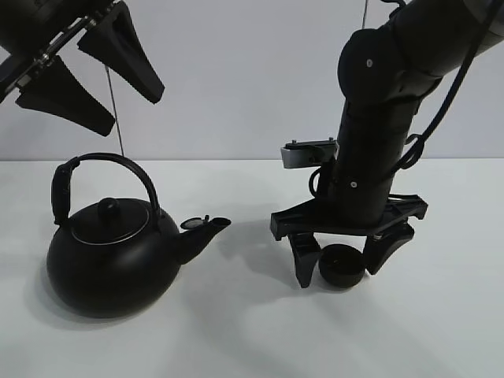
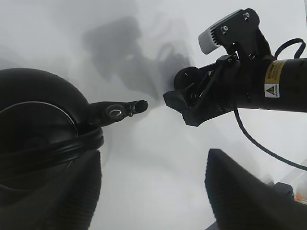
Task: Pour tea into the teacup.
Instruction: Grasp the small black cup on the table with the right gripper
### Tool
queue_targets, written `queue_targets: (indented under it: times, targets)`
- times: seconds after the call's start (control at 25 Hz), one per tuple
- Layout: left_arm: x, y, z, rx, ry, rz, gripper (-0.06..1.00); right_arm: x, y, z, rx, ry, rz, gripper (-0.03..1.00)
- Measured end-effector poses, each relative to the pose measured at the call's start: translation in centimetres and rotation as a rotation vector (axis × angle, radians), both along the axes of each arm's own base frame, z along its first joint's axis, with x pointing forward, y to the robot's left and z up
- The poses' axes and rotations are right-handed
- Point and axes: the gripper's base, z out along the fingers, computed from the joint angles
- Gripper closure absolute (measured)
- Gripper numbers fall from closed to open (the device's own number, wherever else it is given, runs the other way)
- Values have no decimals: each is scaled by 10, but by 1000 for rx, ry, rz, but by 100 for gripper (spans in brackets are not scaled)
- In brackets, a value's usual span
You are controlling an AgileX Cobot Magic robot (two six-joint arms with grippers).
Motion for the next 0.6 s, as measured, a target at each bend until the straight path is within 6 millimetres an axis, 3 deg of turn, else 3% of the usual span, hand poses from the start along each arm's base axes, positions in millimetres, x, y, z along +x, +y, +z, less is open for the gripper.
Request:
queue_targets:
  times: [0.16,0.32,0.6]
  targets:
    - [0,0,0,0,0,0,49,1,2,0,8,-14,3,42]
    - [0,0,0,1,0,0,49,1,2,0,6,-12,3,56]
    - [0,0,0,1,0,0,49,-1,1,0,-2,3,3,57]
